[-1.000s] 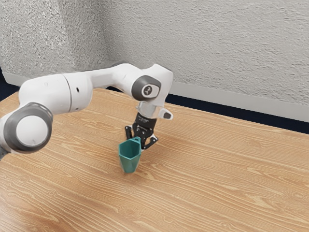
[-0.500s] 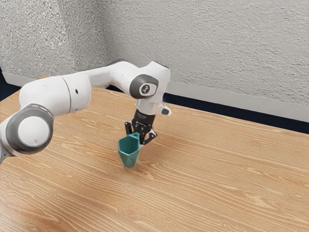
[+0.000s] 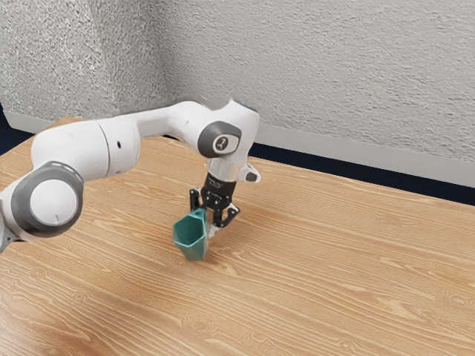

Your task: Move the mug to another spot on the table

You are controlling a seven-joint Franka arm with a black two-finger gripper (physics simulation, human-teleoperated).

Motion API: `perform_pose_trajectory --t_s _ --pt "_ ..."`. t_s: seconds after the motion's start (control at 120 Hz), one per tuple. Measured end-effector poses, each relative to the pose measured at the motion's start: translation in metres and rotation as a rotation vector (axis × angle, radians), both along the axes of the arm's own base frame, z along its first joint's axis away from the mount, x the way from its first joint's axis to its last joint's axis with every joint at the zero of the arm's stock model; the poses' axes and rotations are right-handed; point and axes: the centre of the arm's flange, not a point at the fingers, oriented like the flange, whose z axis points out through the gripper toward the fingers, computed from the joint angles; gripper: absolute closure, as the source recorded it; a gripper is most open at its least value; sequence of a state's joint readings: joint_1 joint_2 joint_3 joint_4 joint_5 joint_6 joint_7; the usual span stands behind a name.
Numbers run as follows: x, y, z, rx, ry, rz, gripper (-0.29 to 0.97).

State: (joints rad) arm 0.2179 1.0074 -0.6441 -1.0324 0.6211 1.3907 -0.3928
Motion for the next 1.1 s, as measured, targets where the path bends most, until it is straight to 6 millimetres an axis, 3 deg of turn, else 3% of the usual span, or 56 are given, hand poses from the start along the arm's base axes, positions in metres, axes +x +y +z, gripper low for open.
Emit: perform_pose_trajectory --t_s 0.383,0.583,0.8,0.933,1.0,1.1 --pt "0.001 -0.017 -0.004 -0.029 -0.014 -0.022 0.15" --pt "0.006 -0.027 -0.001 -0.045 -0.059 -0.034 0.08" --pt "0.026 -0.016 0.006 -0.036 -0.199 -0.047 0.04" --pt "0.026 -0.026 0.053 -0.02 -0.325 -0.083 0.04" --pt "0.008 -0.027 0.086 -0.024 -0.366 -0.073 0.03" --pt "-0.034 -0.036 0.154 -0.065 -0.436 -0.039 0.03"
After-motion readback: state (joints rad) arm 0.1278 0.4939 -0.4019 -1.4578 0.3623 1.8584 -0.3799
